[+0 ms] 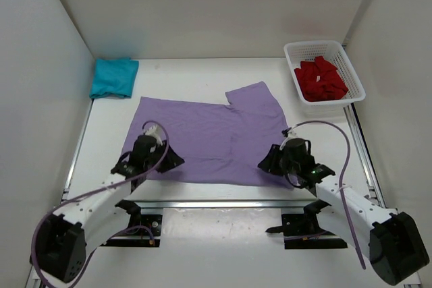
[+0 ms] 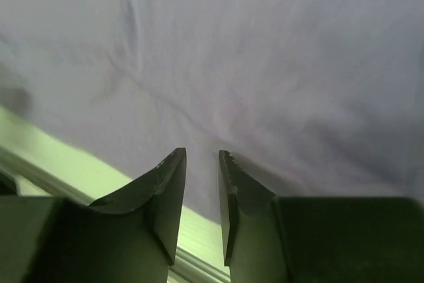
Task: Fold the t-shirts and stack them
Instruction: Fold the flattened tshirt in 1/3 of the way, then grap the side of the flattened tshirt furthest away from the robot with both arms
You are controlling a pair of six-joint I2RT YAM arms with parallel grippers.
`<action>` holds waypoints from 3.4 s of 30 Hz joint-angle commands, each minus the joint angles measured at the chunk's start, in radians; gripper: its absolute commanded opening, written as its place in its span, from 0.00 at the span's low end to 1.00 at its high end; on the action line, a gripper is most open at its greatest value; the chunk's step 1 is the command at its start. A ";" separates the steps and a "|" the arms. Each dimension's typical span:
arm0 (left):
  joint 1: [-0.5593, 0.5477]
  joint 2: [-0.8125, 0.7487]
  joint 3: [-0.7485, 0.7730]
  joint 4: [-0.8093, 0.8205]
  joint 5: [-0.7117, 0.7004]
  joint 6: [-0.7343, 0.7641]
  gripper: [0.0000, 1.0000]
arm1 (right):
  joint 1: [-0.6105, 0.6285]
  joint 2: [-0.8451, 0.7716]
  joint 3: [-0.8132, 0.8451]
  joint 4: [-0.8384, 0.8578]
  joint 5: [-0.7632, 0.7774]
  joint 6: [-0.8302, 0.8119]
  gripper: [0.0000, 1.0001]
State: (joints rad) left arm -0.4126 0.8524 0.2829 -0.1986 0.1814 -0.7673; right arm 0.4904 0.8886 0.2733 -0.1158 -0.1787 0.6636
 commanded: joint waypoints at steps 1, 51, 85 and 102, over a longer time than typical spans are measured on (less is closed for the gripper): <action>0.049 0.136 0.232 0.025 -0.036 0.059 0.35 | -0.091 -0.025 0.137 -0.012 -0.057 -0.082 0.26; 0.477 1.349 1.432 -0.256 -0.303 0.332 0.00 | -0.154 0.479 0.394 0.255 -0.099 -0.196 0.28; 0.466 1.136 1.178 -0.061 -0.186 0.232 0.00 | -0.351 1.843 2.344 -0.686 0.223 -0.421 0.36; 0.477 1.130 1.164 -0.064 -0.172 0.221 0.00 | -0.346 1.793 2.359 -0.703 0.068 -0.401 0.31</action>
State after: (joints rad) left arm 0.0540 2.0640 1.4624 -0.2756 -0.0113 -0.5400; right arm 0.1432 2.7281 2.6053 -0.7811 -0.0475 0.2527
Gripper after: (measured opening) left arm 0.056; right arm 0.283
